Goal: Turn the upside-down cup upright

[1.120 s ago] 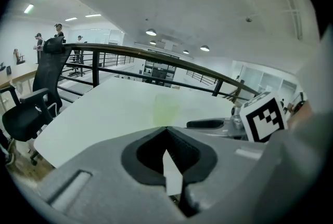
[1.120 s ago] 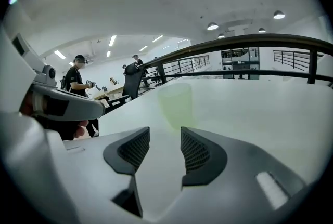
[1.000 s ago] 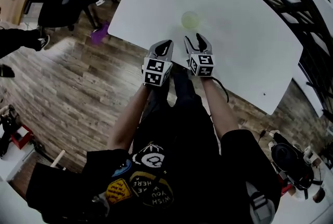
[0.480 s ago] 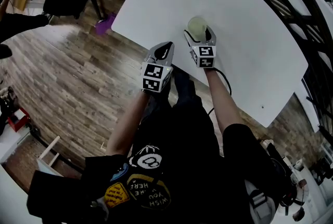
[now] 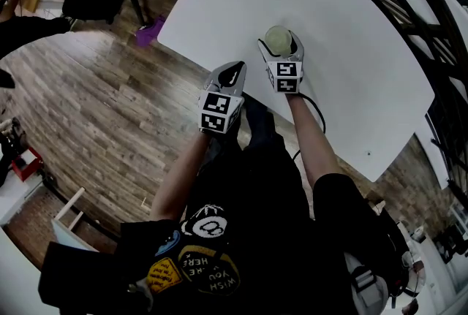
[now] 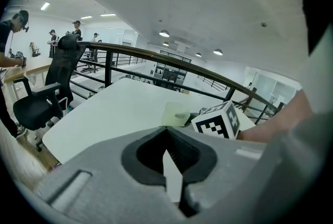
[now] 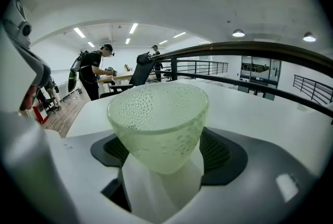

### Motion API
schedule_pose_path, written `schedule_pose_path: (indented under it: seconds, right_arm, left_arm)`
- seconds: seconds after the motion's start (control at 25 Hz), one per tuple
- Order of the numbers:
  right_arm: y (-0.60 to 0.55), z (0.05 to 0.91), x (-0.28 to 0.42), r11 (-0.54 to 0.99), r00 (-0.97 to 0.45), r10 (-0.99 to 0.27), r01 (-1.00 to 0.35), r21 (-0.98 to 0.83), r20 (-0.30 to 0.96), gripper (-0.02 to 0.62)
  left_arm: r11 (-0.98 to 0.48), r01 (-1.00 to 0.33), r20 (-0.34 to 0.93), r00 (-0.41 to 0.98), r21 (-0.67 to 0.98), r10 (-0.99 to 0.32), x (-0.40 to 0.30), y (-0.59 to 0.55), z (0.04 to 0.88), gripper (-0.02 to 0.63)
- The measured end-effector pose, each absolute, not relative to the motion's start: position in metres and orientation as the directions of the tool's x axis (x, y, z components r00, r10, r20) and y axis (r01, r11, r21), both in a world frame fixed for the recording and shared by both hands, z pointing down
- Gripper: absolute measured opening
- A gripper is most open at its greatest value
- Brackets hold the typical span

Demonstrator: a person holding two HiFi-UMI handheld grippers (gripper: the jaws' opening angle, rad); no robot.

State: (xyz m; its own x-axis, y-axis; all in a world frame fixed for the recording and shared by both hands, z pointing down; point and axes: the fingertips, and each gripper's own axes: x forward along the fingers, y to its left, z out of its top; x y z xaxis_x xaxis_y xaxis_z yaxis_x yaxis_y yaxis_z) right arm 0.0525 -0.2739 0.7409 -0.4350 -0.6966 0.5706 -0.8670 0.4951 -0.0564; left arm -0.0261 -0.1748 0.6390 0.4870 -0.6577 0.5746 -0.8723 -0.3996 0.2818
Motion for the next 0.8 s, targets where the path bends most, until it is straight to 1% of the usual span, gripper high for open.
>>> schedule_pose_path:
  seconds: [0.08, 0.32, 0.44, 0.52, 0.68, 0.72, 0.76, 0.8]
  right_arm:
    - [-0.276, 0.739, 0.052, 0.491, -0.431, -0.702, -0.869, -0.052, 0.567, 0.366]
    - [-0.269, 0.725, 0.051, 0.502, -0.45, -0.71, -0.863, -0.059, 0.542, 0.365]
    - [-0.26, 0.705, 0.05, 0.521, -0.468, -0.715, -0.852, -0.051, 0.519, 0.365]
    - [-0.252, 0.69, 0.053, 0.535, -0.477, -0.72, -0.844, -0.035, 0.505, 0.365]
    - [-0.235, 0.658, 0.055, 0.568, -0.487, -0.723, -0.823, 0.021, 0.489, 0.365]
    - [-0.231, 0.649, 0.055, 0.578, -0.491, -0.723, -0.815, 0.037, 0.486, 0.365]
    - [-0.226, 0.641, 0.056, 0.585, -0.493, -0.723, -0.809, 0.051, 0.484, 0.365]
    - [-0.221, 0.634, 0.057, 0.589, -0.493, -0.725, -0.806, 0.061, 0.481, 0.365]
  left_arm:
    - [-0.403, -0.872, 0.574, 0.487, 0.278, -0.658, -0.026, -0.174, 0.638, 0.005]
    - [-0.404, -0.873, 0.579, 0.485, 0.273, -0.655, -0.026, -0.175, 0.636, 0.005]
    - [-0.38, -0.872, 0.566, 0.49, 0.309, -0.663, -0.027, -0.175, 0.63, 0.005]
    - [-0.385, -0.847, 0.536, 0.531, 0.367, -0.657, -0.02, -0.176, 0.618, 0.005]
    - [-0.453, -0.698, 0.454, 0.71, 0.555, -0.538, 0.003, -0.171, 0.581, 0.006]
    - [-0.457, -0.685, 0.446, 0.722, 0.567, -0.529, 0.005, -0.172, 0.572, 0.038]
    - [-0.462, -0.686, 0.445, 0.722, 0.562, -0.53, 0.006, -0.174, 0.564, 0.104]
    - [-0.468, -0.694, 0.451, 0.715, 0.547, -0.533, 0.008, -0.177, 0.558, 0.129]
